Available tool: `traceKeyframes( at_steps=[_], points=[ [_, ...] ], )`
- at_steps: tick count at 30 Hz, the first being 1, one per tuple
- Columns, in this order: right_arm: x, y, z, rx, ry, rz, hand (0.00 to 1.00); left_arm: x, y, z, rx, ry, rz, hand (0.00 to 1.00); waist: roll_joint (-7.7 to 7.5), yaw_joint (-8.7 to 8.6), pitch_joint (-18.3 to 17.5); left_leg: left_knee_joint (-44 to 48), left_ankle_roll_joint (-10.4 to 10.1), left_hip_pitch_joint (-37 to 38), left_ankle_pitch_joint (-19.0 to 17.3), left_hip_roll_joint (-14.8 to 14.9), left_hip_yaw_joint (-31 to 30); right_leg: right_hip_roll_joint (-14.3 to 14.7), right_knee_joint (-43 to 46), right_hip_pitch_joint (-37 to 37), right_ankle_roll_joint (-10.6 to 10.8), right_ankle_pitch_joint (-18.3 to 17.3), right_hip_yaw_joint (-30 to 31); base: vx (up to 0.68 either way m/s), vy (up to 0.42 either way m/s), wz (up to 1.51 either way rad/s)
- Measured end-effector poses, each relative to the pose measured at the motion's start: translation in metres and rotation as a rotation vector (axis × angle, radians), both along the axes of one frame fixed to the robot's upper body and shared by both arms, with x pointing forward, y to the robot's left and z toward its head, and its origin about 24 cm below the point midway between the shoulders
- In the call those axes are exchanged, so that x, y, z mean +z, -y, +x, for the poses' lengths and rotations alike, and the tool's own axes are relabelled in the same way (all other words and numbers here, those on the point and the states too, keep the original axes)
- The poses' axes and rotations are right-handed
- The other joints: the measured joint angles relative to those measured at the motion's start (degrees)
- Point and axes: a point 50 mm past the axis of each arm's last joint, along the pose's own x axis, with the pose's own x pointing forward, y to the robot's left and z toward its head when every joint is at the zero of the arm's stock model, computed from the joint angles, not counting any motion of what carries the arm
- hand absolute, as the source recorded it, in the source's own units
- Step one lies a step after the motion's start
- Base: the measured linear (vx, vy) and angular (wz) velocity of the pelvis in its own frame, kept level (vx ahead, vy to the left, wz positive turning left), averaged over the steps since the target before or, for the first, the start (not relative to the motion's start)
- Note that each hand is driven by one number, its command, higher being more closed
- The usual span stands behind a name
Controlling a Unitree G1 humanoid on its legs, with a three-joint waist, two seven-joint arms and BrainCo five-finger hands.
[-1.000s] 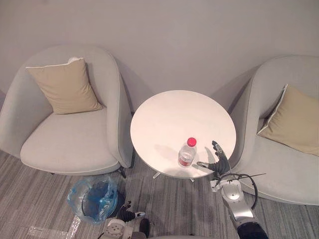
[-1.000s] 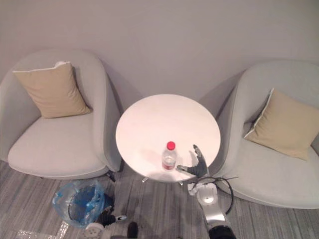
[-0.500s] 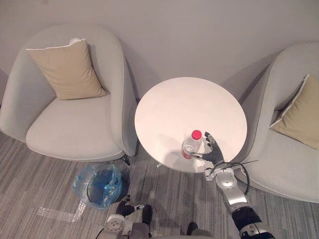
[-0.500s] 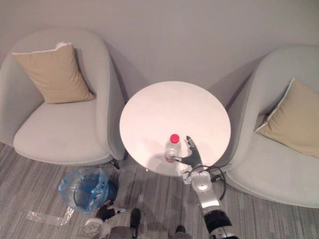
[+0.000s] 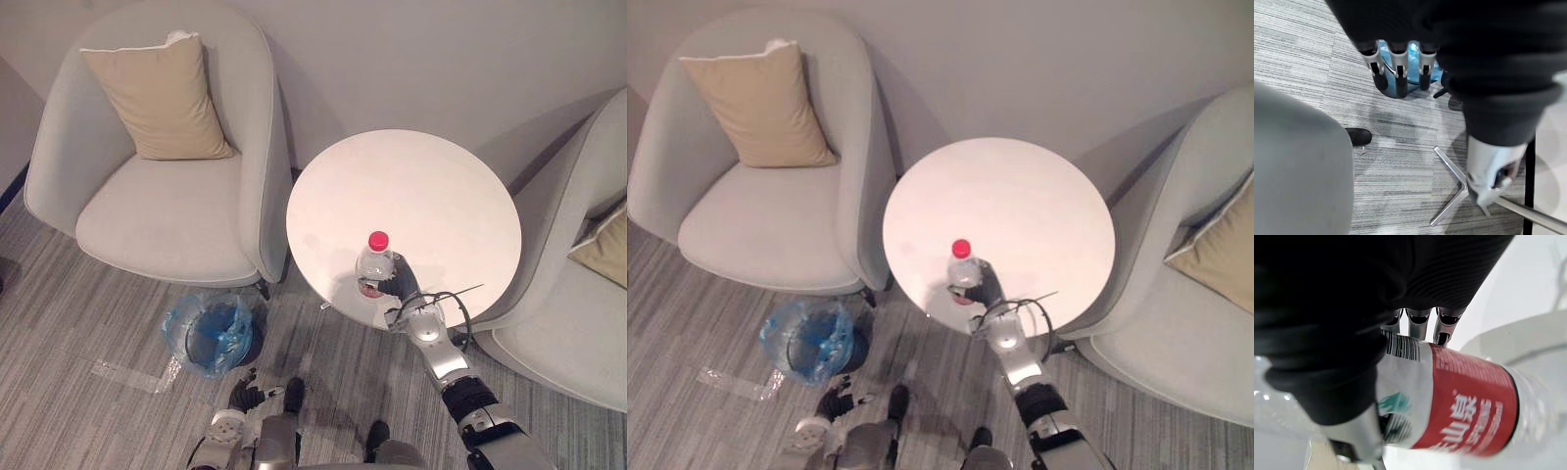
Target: Gather rubbish on tea table into small bin, then transfer packed bag to large trash can.
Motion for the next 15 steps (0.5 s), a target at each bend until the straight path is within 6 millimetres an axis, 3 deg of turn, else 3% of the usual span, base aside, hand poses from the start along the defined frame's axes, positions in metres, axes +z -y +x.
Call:
traceKeyframes(
  at_steps=[7,12,15],
  points=[
    [0.015,-0.001,-0.029,0.039,0.1,0.048,1.0,-0.001,0.0,-0.001,-0.001,-0.009,0.003,0.0,-0.18,-0.54,-0.05,-0.09,0.01,0.94,-0.05,0.08,0.55,-0.06,0.18,0.47,0.02,0.01,0.9,0.0,-0.002,-0.03],
    [0.015,0.006,-0.055,0.035,0.113,0.071,1.0,-0.003,-0.003,-0.006,-0.005,-0.041,0.01,0.0,-0.61,-2.37,-0.25,-0.28,-0.02,2.54,-0.12,0.21,1.58,-0.1,0.14,1.09,0.04,0.01,2.15,-0.04,-0.002,-0.12],
    [0.01,0.013,-0.071,0.011,0.093,0.081,1.0,-0.004,-0.003,-0.007,-0.017,-0.048,0.017,0.0,-0.92,-2.61,-0.77,-0.53,-0.02,3.31,-0.12,0.68,3.4,-0.01,-0.43,0.99,0.1,0.05,4.1,-0.08,-0.003,-0.32]
  ],
)
